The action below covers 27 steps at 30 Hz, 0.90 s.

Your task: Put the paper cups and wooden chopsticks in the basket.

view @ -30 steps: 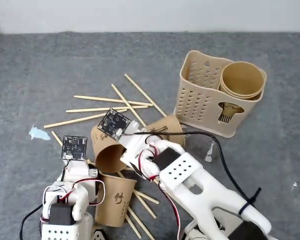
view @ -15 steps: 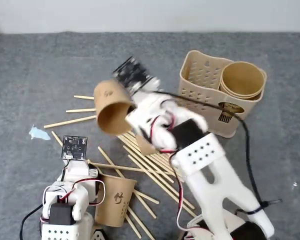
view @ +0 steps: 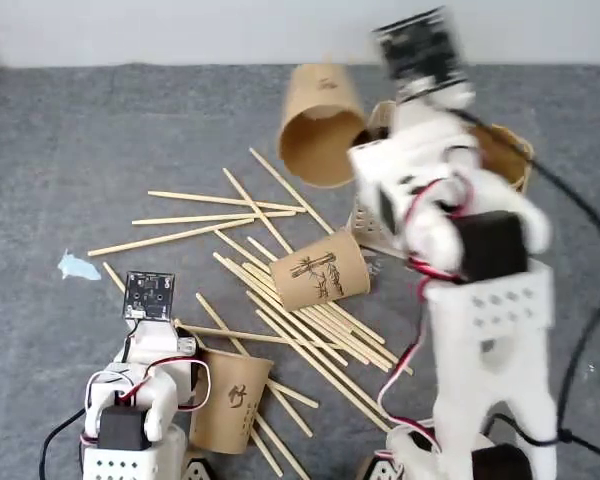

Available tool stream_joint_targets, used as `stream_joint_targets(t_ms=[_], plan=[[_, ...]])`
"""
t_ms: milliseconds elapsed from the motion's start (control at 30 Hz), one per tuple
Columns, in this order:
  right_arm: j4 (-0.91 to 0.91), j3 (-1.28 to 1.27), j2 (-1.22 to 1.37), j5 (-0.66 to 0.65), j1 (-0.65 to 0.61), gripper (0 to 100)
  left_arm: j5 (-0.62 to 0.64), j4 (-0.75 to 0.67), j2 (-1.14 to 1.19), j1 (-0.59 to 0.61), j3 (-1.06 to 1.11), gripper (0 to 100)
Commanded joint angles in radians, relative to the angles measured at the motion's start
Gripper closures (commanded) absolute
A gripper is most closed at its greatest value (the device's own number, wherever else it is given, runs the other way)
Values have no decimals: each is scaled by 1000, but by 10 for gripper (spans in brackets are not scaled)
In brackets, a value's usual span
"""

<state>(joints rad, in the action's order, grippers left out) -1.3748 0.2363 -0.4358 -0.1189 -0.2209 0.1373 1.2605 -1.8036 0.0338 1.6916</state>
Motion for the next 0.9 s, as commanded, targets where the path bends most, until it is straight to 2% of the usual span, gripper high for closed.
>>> stream_joint_targets(t_ms=[0, 433, 667, 867], plan=[[-113, 167, -5, 14, 76, 991, 11, 3, -17, -3, -8, 986], [-300, 241, -7, 20, 386, 991, 11, 3, -17, -3, -8, 986], [-386, 241, -7, 101, 398, 991, 11, 3, -17, -3, -8, 986], [-390, 212, -4, 147, 404, 991, 11, 3, -17, -3, -8, 986]])
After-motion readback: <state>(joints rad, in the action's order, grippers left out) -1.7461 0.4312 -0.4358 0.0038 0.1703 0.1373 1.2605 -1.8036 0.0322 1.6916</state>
